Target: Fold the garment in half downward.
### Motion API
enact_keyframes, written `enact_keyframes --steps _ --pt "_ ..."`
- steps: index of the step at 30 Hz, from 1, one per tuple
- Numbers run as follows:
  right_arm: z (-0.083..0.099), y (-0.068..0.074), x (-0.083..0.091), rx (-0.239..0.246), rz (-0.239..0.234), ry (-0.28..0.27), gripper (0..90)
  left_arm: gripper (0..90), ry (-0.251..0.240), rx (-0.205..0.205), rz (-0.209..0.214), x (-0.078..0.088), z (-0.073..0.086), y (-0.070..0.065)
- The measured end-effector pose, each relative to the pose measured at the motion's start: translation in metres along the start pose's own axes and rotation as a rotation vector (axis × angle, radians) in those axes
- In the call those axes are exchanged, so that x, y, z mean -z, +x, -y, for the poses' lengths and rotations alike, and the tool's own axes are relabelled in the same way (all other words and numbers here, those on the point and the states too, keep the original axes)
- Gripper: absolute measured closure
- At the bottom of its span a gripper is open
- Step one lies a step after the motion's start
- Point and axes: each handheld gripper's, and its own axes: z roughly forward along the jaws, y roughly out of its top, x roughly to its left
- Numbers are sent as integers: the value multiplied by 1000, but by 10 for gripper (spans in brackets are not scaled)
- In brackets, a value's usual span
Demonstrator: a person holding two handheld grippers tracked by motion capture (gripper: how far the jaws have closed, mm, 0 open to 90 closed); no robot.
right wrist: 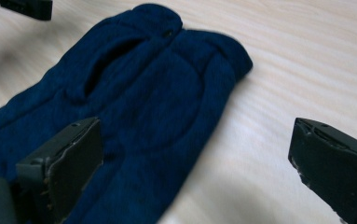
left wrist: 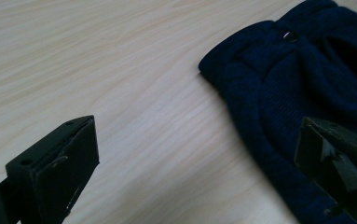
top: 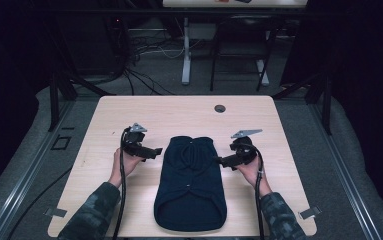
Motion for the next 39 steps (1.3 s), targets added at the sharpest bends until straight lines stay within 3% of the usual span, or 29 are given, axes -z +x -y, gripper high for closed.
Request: enact_keyframes --steps 6,14,18,24,26,29,39 --pt "-23 3 -23 16 12 48 33 0 19 1 22 -15 -10 -6" --pt "-38 1 -47 11 42 108 98 27 60 9 28 -36 -23 -13" --pt "-43 -4 -56 -16 24 100 177 74 70 16 57 -42 -31 -12" --pt "-49 -13 -70 -50 53 111 251 142 97 15 81 -52 -43 -14" --pt "-51 -15 -73 -61 80 119 313 158 111 -2 63 -56 -44 -16" --pt "-51 -15 -77 -54 68 137 365 189 135 -15 60 -62 -43 -17" --pt "-47 -16 -83 -46 67 166 440 225 155 20 85 -72 -37 -14"
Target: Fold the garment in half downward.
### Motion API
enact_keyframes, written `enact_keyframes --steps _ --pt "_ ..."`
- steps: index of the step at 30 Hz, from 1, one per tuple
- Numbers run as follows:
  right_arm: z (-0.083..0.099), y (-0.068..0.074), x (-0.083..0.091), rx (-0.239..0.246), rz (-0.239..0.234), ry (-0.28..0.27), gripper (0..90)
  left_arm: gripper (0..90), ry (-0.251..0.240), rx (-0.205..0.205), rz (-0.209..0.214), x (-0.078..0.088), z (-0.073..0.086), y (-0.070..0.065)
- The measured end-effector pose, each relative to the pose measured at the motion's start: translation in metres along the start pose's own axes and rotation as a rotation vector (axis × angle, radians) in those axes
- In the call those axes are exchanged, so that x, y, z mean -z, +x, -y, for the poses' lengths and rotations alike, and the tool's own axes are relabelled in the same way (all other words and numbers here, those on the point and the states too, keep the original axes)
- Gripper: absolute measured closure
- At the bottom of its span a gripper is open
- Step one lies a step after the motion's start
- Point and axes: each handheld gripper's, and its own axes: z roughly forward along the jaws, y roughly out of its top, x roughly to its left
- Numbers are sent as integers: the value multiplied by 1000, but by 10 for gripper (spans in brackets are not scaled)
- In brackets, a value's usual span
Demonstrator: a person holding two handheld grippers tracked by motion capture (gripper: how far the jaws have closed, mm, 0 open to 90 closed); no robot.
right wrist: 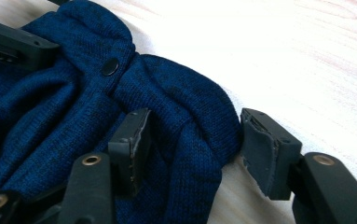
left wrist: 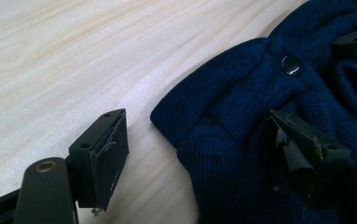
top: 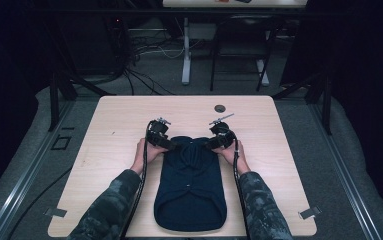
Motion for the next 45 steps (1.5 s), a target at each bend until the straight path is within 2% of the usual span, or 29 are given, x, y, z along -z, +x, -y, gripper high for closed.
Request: enact_keyframes --steps 6,9,11,16,19,24,32,33,36,38,39,45 --pt "1 6 0 19 20 11 460 273 5 -49 -22 -1 0 -3" --pt "0 10 0 50 48 27 474 322 3 -67 -24 -1 0 -6" --pt "0 12 -1 51 56 25 483 355 -4 -68 -25 -1 1 -8" --pt "2 11 -1 49 33 6 547 417 -12 -74 -31 -1 2 -10" --pt "3 9 0 51 11 4 591 466 -13 -91 -30 -1 3 -12" --pt "4 8 0 43 -16 5 651 535 -22 -93 -26 0 4 -14" --pt "8 9 0 69 -13 -20 676 621 -16 -104 -30 0 4 -18" --pt "9 8 0 61 -22 -38 680 631 -3 -133 -53 2 2 -22" --pt "9 7 0 56 -28 -39 682 649 -5 -152 -63 4 0 -24" --pt "9 9 3 75 -10 -33 686 659 -15 -155 -63 6 -1 -25" --pt "8 13 6 120 20 -44 688 660 -31 -151 -61 8 -1 -27" --pt "11 23 24 172 61 -108 691 668 -76 -168 -41 22 -3 -32"
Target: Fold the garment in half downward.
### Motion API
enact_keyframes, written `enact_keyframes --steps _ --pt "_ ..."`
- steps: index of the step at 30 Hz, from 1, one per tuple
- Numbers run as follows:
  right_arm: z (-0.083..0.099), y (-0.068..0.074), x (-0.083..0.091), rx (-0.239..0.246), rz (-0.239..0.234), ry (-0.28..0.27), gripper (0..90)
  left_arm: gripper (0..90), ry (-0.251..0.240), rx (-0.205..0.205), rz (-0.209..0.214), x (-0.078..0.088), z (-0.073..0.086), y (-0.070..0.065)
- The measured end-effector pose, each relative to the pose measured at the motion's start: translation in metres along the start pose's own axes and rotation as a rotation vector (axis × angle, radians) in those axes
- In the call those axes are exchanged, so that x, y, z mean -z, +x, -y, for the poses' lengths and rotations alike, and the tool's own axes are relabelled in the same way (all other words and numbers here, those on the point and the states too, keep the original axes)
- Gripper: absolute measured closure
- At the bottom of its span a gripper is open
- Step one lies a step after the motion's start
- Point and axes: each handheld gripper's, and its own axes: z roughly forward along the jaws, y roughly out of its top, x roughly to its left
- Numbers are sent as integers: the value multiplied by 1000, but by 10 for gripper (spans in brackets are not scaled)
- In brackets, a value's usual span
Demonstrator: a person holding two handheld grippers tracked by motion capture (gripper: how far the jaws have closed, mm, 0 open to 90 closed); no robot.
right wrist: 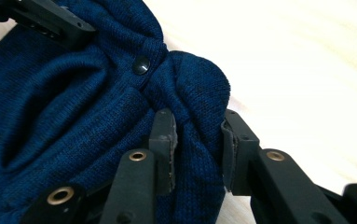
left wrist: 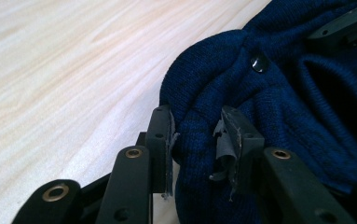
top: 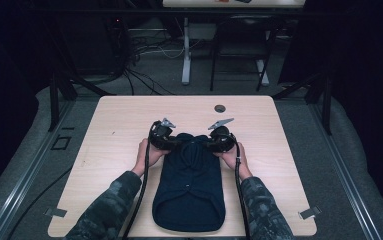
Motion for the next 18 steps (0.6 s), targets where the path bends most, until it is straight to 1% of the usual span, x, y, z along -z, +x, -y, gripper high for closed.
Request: enact_keyframes --steps 2,4,7,11,14,15,16,18 --pt "0 2 7 22 5 -20 691 670 -16 -9 4 6 -2 -2" --pt "-1 4 14 34 4 -28 691 672 -33 -13 3 12 -3 -5" --pt "-2 7 24 40 6 -54 691 673 -56 -28 4 21 -6 -9" --pt "-4 11 38 51 7 -97 691 672 -90 -36 11 32 -8 -12" --pt "-6 15 46 58 9 -115 693 671 -108 -43 17 40 -8 -15" --pt "-6 15 46 58 9 -115 693 671 -108 -43 17 40 -8 -15" --pt "-7 18 52 78 11 -114 694 671 -114 -54 19 45 -8 -17" --pt "-7 21 57 87 8 -134 695 670 -128 -59 21 51 -8 -18"
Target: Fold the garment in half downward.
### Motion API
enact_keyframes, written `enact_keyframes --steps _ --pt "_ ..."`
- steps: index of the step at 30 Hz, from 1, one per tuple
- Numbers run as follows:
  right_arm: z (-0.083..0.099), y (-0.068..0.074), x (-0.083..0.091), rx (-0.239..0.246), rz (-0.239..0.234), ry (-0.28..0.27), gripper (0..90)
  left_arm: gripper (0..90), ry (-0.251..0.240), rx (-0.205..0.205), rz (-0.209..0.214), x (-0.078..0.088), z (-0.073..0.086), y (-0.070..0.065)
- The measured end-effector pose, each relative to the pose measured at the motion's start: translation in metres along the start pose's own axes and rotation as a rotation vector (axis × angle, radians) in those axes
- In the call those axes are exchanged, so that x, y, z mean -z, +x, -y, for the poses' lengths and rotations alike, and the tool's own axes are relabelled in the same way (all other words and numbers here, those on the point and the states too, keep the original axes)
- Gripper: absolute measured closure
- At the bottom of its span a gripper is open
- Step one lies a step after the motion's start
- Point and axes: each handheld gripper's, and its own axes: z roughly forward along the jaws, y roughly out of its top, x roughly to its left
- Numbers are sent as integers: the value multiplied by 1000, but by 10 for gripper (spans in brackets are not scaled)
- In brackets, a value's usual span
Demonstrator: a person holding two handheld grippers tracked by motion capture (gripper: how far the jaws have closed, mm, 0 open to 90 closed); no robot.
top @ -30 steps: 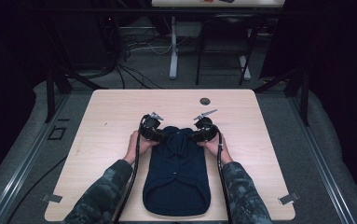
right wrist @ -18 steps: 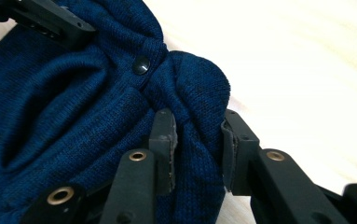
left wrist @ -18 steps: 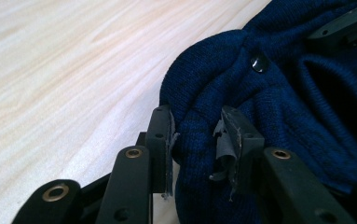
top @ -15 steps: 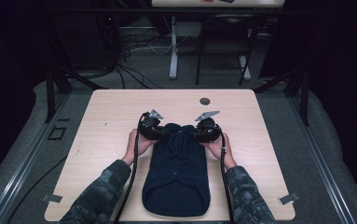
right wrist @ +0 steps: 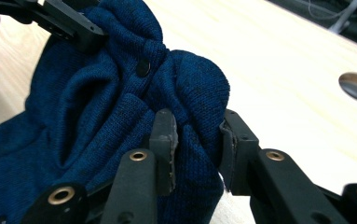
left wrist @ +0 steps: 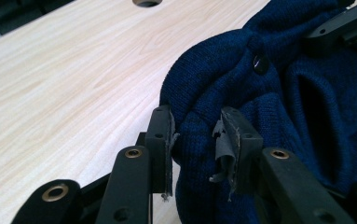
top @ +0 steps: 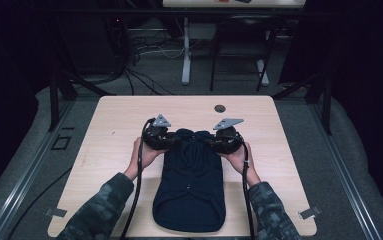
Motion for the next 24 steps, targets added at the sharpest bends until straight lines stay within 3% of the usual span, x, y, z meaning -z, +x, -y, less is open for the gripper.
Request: enact_keyframes --steps 11,19,24 --pt "-10 13 17 63 32 -31 701 675 -39 -32 -1 17 -4 -4" --pt "-14 17 27 84 51 -56 700 675 -62 -42 -1 26 -10 -7" --pt "-16 22 33 89 95 -86 698 678 -57 -65 0 31 -14 -10"
